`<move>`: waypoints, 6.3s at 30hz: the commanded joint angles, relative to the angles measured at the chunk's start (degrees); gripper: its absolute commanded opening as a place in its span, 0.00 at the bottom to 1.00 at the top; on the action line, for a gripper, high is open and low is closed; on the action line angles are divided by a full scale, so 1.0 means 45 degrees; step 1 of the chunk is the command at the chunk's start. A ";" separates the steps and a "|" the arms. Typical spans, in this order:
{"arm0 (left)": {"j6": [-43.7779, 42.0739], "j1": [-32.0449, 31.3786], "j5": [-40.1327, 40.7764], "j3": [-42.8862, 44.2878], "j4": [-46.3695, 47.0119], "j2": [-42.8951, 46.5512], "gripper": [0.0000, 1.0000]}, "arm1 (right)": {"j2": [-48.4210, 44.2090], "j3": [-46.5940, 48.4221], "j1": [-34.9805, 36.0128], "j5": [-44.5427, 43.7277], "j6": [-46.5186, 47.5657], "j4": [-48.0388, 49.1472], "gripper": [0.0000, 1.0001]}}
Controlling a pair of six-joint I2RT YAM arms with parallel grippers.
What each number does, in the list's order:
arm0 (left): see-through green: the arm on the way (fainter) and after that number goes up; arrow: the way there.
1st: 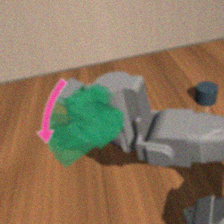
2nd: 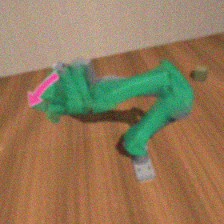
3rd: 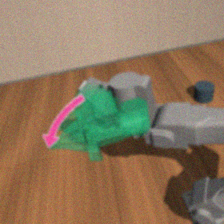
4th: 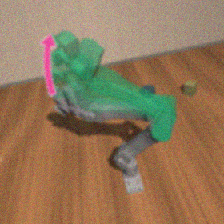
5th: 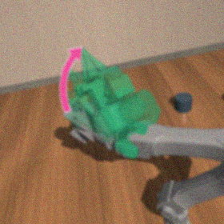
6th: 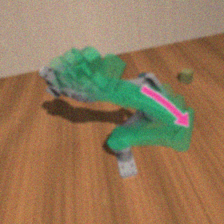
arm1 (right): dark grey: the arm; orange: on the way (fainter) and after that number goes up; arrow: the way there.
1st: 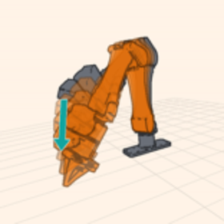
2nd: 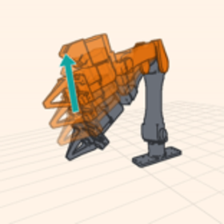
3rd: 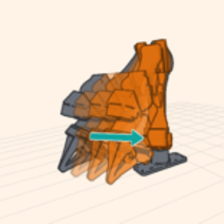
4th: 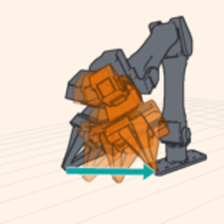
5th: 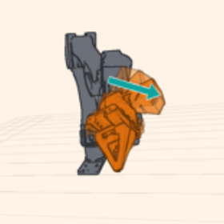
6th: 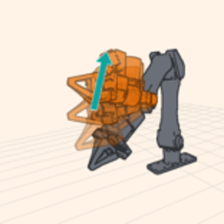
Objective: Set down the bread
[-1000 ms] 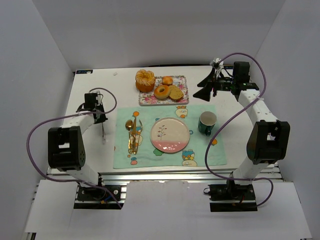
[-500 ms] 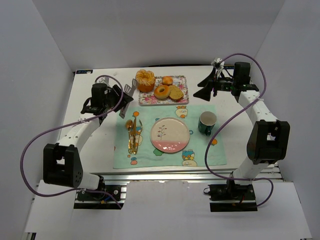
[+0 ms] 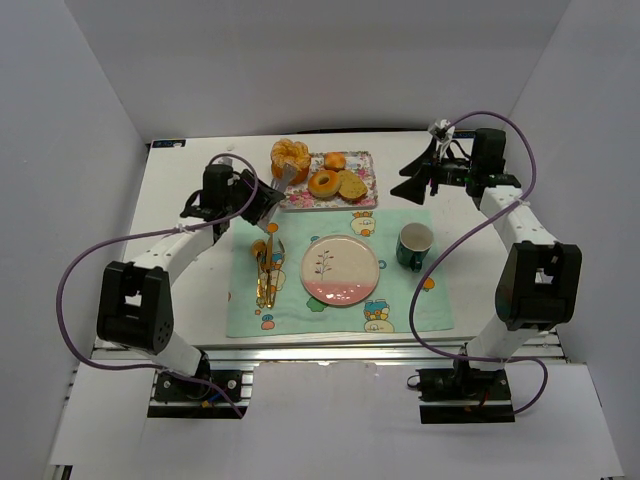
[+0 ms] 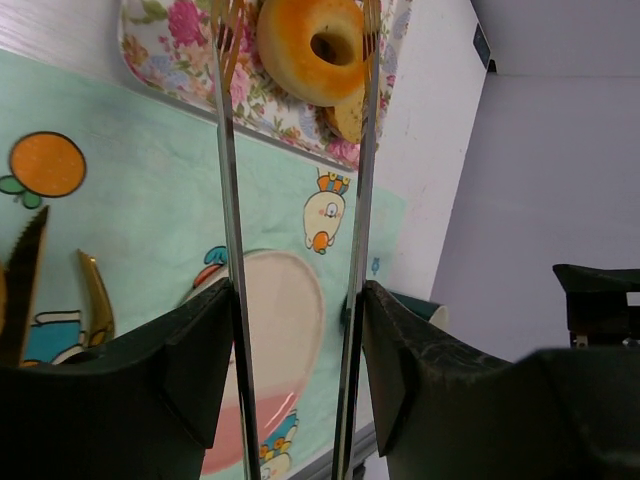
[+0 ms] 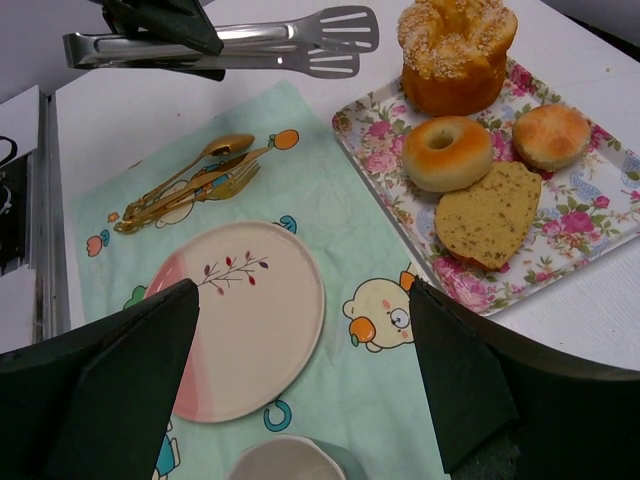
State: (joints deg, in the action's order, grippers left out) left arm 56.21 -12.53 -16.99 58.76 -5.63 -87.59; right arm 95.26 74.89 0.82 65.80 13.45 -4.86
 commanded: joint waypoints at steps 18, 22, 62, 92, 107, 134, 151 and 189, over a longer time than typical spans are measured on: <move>0.2627 -0.1296 -0.0442 0.2039 0.0313 -0.2527 0.61 | -0.0603 -0.0354 -0.0651 0.0514 -0.0607 0.1374 0.89; 0.2764 -0.1316 -0.0540 0.2058 0.0547 -0.2800 0.60 | -0.0623 -0.0373 -0.0709 0.0514 -0.0607 0.1393 0.89; 0.3624 -0.1316 -0.1809 0.0830 0.2481 -0.2452 0.15 | -0.0818 -0.0549 -0.0807 0.0592 -0.0704 0.1393 0.89; -0.0341 -0.3796 -0.2729 -0.3370 -0.3887 0.4309 0.17 | -0.1228 -0.0705 -0.0788 0.0651 -0.0216 0.0358 0.89; -0.0946 -0.3972 -0.2122 -0.2571 -0.4432 0.4074 0.54 | -0.1639 -0.1135 -0.0788 0.0554 0.0194 -0.0091 0.89; 0.0458 -0.2060 -0.1418 0.3346 -0.0801 -0.2735 0.53 | -0.1619 -0.1526 -0.0788 0.0807 0.0330 0.0299 0.89; 0.1982 -0.1707 -0.2610 0.4481 0.1134 -0.5553 0.54 | -0.1541 -0.1682 -0.0807 0.0749 0.0350 0.0553 0.89; 0.4288 -0.1668 -0.3626 0.2567 0.4903 -0.4443 0.08 | -0.1795 -0.1701 -0.0807 0.0807 0.0409 0.0319 0.89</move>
State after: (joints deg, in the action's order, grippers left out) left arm 75.09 -20.36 -31.86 71.13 13.13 -113.89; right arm 89.71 67.53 -2.57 67.92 14.17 -4.12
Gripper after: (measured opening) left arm 0.338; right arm 0.895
